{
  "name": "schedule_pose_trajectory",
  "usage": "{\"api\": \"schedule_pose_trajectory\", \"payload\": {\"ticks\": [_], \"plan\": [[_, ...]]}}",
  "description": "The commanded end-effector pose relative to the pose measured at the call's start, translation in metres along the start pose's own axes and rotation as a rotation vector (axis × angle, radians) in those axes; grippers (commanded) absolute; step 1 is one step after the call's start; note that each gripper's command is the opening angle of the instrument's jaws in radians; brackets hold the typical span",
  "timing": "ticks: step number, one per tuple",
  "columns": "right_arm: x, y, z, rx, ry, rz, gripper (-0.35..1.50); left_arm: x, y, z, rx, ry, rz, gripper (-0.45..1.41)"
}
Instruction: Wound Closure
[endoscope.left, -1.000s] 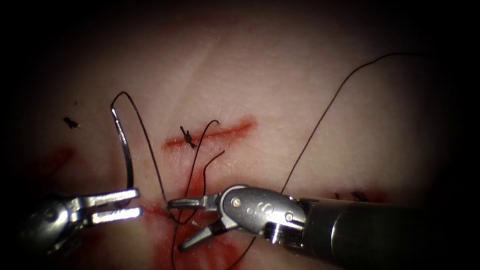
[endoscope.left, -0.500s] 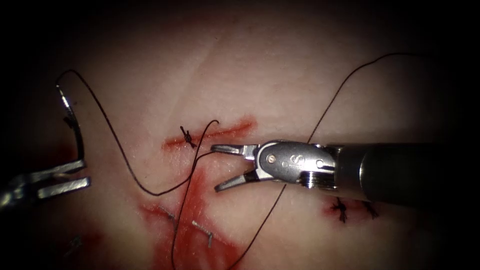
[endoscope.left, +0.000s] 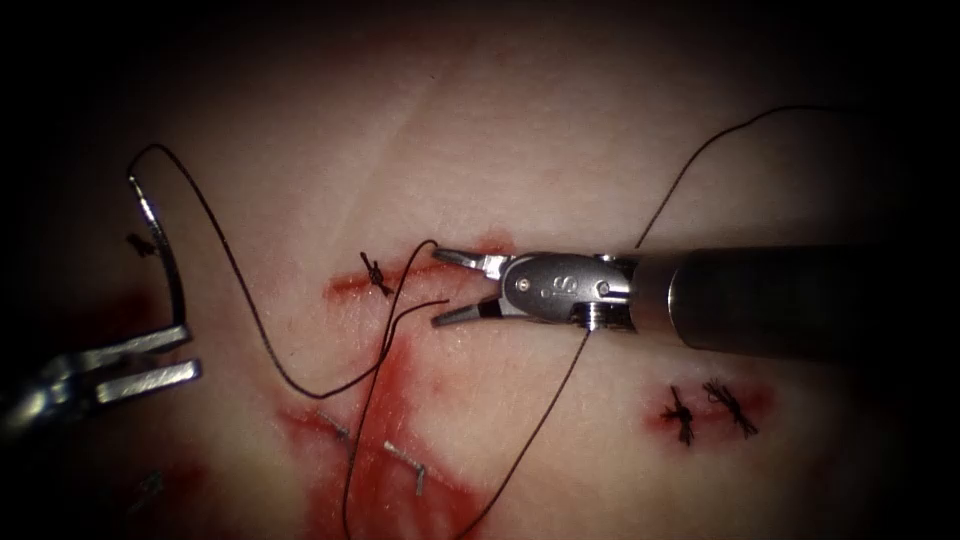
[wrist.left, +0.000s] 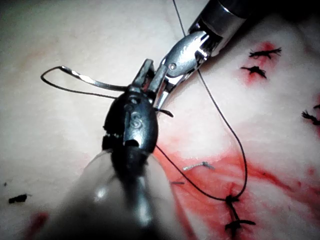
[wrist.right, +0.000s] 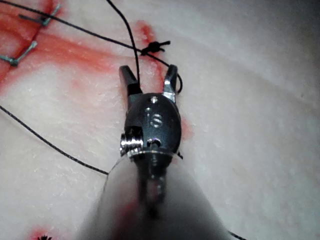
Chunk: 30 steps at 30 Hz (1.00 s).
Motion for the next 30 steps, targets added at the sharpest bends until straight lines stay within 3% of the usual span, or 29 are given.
{"api": "schedule_pose_trajectory", "payload": {"ticks": [1, 3, 5, 17, 24, 30], "plan": [[-0.0010, -0.0008, 0.0010, 0.011, -0.007, -0.006, 0.86, -0.0004, -0.0001, 0.0007, -0.001, 0.001, 0.001, -0.45], [-0.0015, -0.0013, 0.0011, 0.023, -0.023, -0.018, 0.56, -0.0004, -0.0001, 0.0007, -0.001, 0.001, 0.001, -0.45], [-0.0018, -0.0019, 0.0009, 0.047, -0.044, -0.028, -0.35, -0.0004, -0.0001, 0.0008, -0.001, 0.001, 0.001, -0.45], [0.0006, -0.0050, -0.0018, 0.023, -0.092, -0.005, -0.35, -0.0010, 0.0001, 0.0014, -0.002, 0.007, 0.006, -0.45], [0.0034, -0.0099, -0.0034, 0.128, -0.053, -0.016, -0.35, -0.0015, 0.0000, 0.0018, 0.000, 0.008, 0.009, -0.45], [0.0074, -0.0154, -0.0056, 0.187, -0.065, -0.021, -0.35, -0.0017, -0.0001, 0.0020, 0.002, 0.008, 0.011, -0.45]]}}
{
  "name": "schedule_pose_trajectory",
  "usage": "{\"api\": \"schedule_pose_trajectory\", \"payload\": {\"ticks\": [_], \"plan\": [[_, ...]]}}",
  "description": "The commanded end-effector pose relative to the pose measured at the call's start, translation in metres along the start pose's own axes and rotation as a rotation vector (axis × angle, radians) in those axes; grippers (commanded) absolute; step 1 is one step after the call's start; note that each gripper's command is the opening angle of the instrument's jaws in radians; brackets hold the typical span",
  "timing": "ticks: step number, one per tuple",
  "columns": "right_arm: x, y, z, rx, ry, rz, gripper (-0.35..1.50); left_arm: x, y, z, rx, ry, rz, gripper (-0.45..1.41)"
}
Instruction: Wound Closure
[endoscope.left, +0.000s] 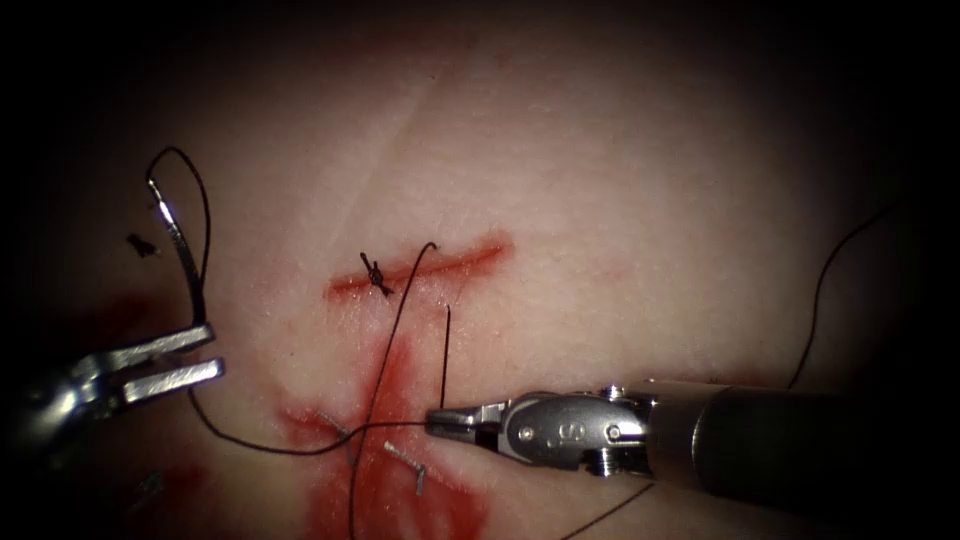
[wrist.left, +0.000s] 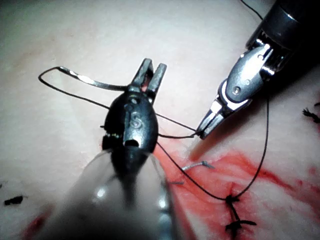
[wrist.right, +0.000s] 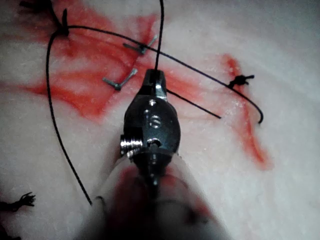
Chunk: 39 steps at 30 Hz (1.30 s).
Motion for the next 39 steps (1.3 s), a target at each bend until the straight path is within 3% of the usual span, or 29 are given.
{"api": "schedule_pose_trajectory", "payload": {"ticks": [1, 10, 15, 16, 17, 18, 19, 21, 22, 31, 33, 39], "plan": [[0.0010, -0.0026, 0.0005, 0.021, 0.005, 0.002, -0.35, -0.0004, -0.0001, 0.0007, -0.001, 0.001, 0.000, -0.45], [0.0079, -0.0118, -0.0013, 0.152, 0.053, -0.040, -0.35, -0.0004, -0.0001, 0.0007, -0.001, 0.001, 0.000, -0.45], [0.0108, -0.0133, -0.0013, 0.189, 0.085, -0.040, -0.35, -0.0004, -0.0001, 0.0006, -0.002, 0.001, 0.000, -0.45], [0.0111, -0.0129, -0.0011, 0.192, 0.094, -0.038, -0.35, -0.0004, -0.0001, 0.0006, -0.002, 0.001, 0.000, -0.45], [0.0112, -0.0126, -0.0010, 0.188, 0.103, -0.033, -0.13, -0.0003, -0.0002, 0.0005, -0.004, 0.001, -0.001, -0.45], [0.0112, -0.0112, -0.0009, 0.171, 0.135, -0.019, 0.79, -0.0003, -0.0004, 0.0002, -0.007, 0.001, -0.002, -0.45], [0.0112, -0.0112, -0.0009, 0.171, 0.135, -0.019, 0.79, -0.0003, -0.0004, 0.0002, -0.007, 0.001, -0.002, -0.45], [0.0110, -0.0098, -0.0010, 0.139, 0.150, -0.006, 1.16, -0.0002, -0.0009, -0.0004, 0.006, -0.012, -0.005, -0.45], [0.0108, -0.0087, -0.0013, 0.108, 0.148, 0.003, 1.25, -0.0001, -0.0012, -0.0007, 0.013, -0.019, -0.006, -0.45], [0.0088, -0.0018, -0.0046, -0.012, 0.163, -0.048, 1.26, 0.0006, -0.0046, -0.0047, 0.125, -0.065, 0.038, -0.45], [0.0076, 0.0011, -0.0054, -0.064, 0.138, -0.085, 1.23, 0.0006, -0.0060, -0.0061, 0.163, -0.077, 0.049, -0.45], [0.0049, 0.0043, -0.0033, -0.121, 0.106, -0.086, 1.28, 0.0004, -0.0069, -0.0068, 0.194, -0.084, 0.052, -0.45]]}}
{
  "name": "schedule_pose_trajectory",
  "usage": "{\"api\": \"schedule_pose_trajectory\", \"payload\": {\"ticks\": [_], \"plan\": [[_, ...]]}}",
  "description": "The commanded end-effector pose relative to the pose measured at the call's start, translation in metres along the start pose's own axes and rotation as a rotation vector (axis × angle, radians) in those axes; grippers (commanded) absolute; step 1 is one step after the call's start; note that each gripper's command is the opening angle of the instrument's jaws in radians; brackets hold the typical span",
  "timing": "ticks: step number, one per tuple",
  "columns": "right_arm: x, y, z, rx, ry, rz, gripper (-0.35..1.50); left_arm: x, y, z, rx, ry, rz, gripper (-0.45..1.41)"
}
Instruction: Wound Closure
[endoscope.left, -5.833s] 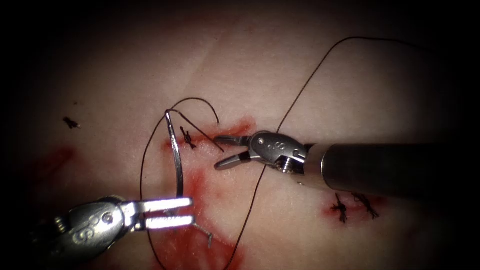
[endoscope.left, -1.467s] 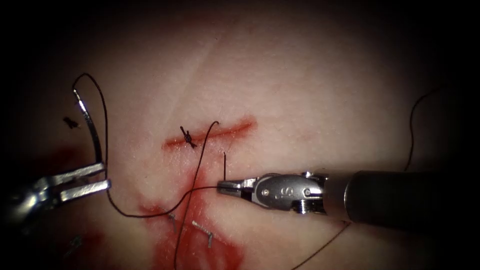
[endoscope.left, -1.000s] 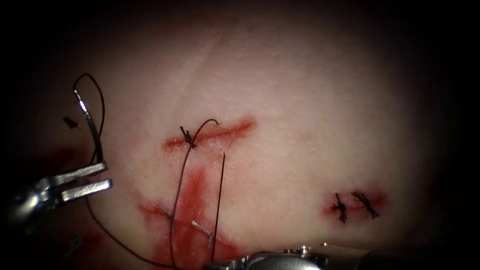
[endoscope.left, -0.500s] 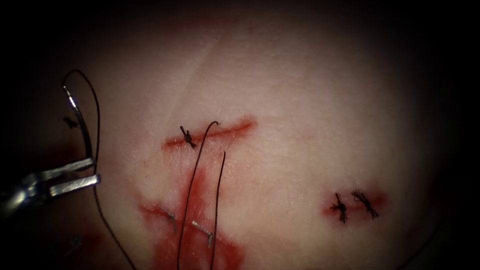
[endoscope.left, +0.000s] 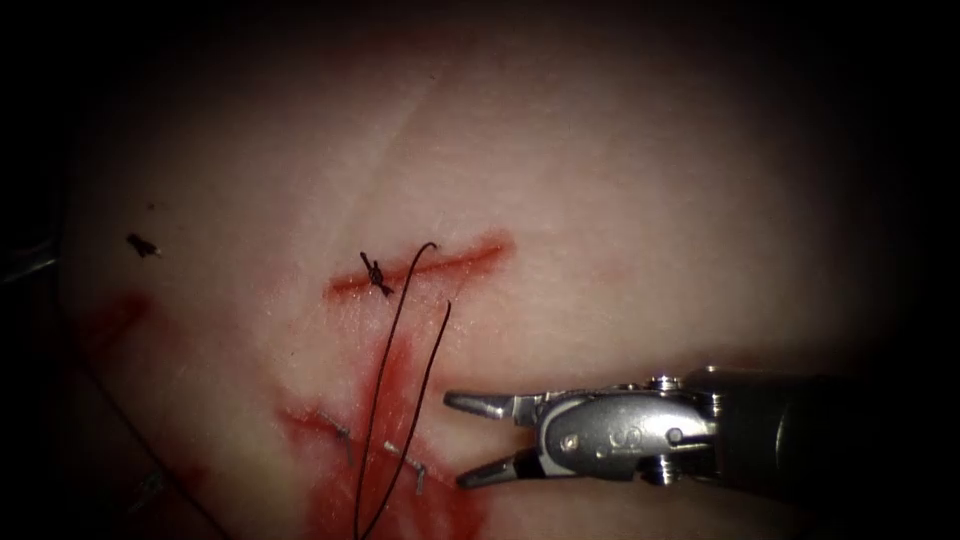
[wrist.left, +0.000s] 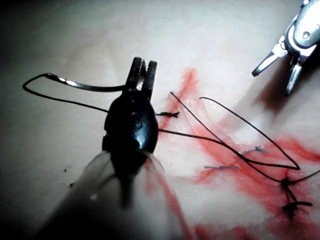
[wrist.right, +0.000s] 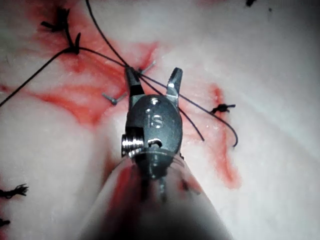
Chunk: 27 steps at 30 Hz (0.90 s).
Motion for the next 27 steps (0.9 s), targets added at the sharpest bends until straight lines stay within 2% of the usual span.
{"api": "schedule_pose_trajectory", "payload": {"ticks": [1, 3, 5, 6, 9, 11, 12, 16, 19, 20, 21, 22, 23, 24, 25, 27], "plan": [[-0.0019, 0.0006, 0.0021, -0.017, -0.010, -0.013, 1.28, -0.0004, 0.0000, 0.0008, 0.008, -0.002, 0.001, -0.45], [-0.0032, 0.0014, 0.0030, -0.025, -0.032, -0.048, 1.28, -0.0004, 0.0001, 0.0009, 0.010, -0.002, 0.001, -0.45], [-0.0055, 0.0025, 0.0045, -0.029, -0.073, -0.097, 1.20, -0.0003, 0.0002, 0.0010, 0.007, 0.002, 0.002, -0.45], [-0.0055, 0.0025, 0.0045, -0.029, -0.073, -0.097, 1.20, -0.0003, 0.0002, 0.0010, 0.007, 0.002, 0.002, -0.45], [-0.0081, 0.0035, 0.0058, -0.040, -0.102, -0.118, 1.20, -0.0003, 0.0004, 0.0011, 0.005, 0.005, 0.003, -0.45], [-0.0107, 0.0042, 0.0066, -0.043, -0.115, -0.136, 1.20, -0.0003, 0.0006, 0.0013, 0.004, 0.008, 0.005, -0.45], [-0.0107, 0.0042, 0.0066, -0.043, -0.115, -0.136, 1.20, -0.0003, 0.0006, 0.0013, 0.004, 0.008, 0.005, -0.45], [-0.0136, 0.0047, 0.0075, -0.052, -0.121, -0.153, 1.18, -0.0003, 0.0009, 0.0015, 0.004, 0.011, 0.006, -0.45], [-0.0148, 0.0046, 0.0080, -0.057, -0.124, -0.142, 1.15, -0.0003, 0.0012, 0.0018, 0.003, 0.015, 0.007, -0.45], [-0.0151, 0.0046, 0.0082, -0.058, -0.128, -0.134, 1.08, -0.0003, 0.0013, 0.0019, 0.003, 0.016, 0.008, -0.45], [-0.0154, 0.0045, 0.0083, -0.063, -0.124, -0.125, 0.89, -0.0004, 0.0016, 0.0021, 0.001, 0.020, 0.009, -0.45], [-0.0154, 0.0045, 0.0083, -0.063, -0.124, -0.125, 0.89, -0.0004, 0.0016, 0.0021, 0.001, 0.020, 0.009, -0.45], [-0.0154, 0.0044, 0.0083, -0.063, -0.124, -0.126, 0.64, -0.0004, 0.0017, 0.0022, 0.001, 0.022, 0.009, -0.45], [-0.0154, 0.0043, 0.0083, -0.062, -0.124, -0.127, 0.31, -0.0004, 0.0018, 0.0023, 0.000, 0.023, 0.010, -0.45], [-0.0153, 0.0042, 0.0083, -0.037, -0.101, -0.100, -0.35, -0.0004, 0.0020, 0.0024, 0.001, 0.024, 0.010, -0.45], [-0.0151, 0.0042, 0.0086, -0.021, -0.078, -0.097, -0.35, -0.0004, 0.0021, 0.0025, 0.001, 0.026, 0.011, -0.45]]}}
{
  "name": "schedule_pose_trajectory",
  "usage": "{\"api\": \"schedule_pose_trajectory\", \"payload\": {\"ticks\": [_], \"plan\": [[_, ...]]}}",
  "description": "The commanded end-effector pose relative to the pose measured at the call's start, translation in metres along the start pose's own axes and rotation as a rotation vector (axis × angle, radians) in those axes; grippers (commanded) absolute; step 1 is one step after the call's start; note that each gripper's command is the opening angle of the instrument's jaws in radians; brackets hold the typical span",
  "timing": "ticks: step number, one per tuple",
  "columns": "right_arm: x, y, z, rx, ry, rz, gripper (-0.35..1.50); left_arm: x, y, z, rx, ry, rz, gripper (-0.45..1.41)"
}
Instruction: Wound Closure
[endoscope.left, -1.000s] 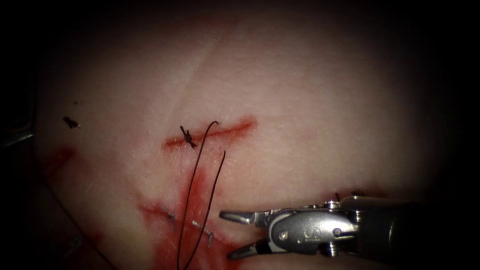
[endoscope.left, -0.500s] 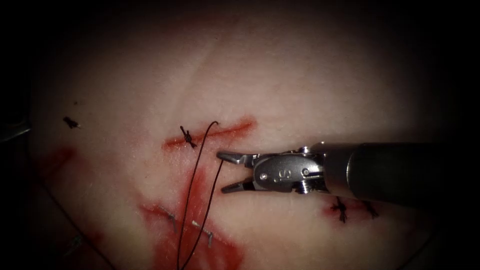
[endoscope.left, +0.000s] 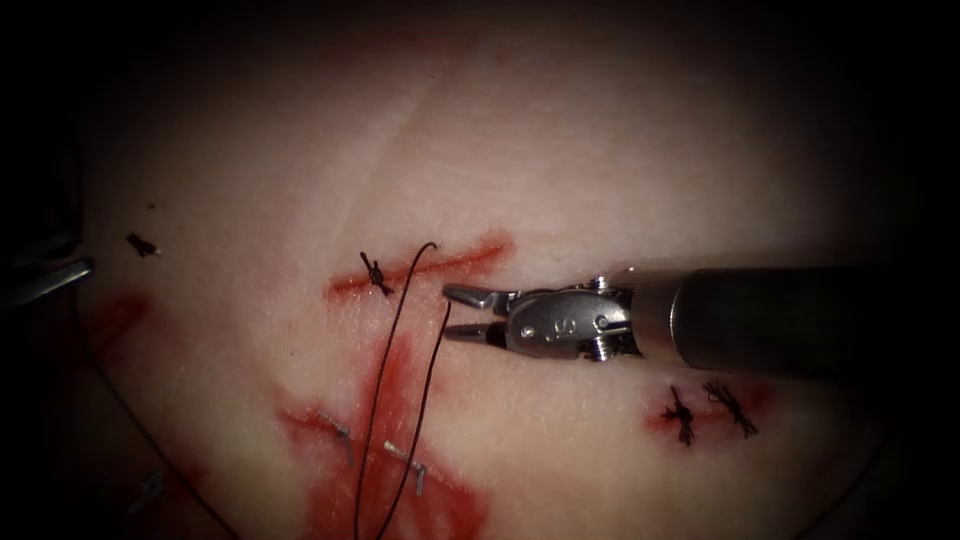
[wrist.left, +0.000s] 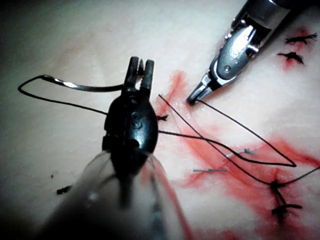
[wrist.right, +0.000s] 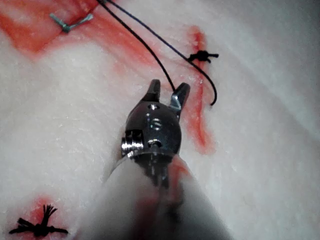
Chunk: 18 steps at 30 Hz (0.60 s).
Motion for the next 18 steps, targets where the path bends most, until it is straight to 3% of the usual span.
{"api": "schedule_pose_trajectory", "payload": {"ticks": [1, 5, 10, 18], "plan": [[-0.0001, -0.0005, 0.0010, 0.008, 0.006, 0.001, -0.35, -0.0004, 0.0000, 0.0008, -0.002, 0.002, 0.001, -0.45], [0.0004, -0.0009, 0.0014, 0.039, 0.026, -0.007, -0.35, -0.0005, 0.0001, 0.0009, -0.003, 0.004, 0.001, -0.45], [0.0008, -0.0022, -0.0001, 0.069, 0.031, 0.033, -0.35, -0.0005, 0.0000, 0.0009, -0.003, 0.005, 0.002, -0.45], [0.0044, -0.0078, -0.0048, 0.140, 0.013, 0.022, -0.35, -0.0008, -0.0001, 0.0011, -0.003, 0.005, 0.003, -0.45]]}}
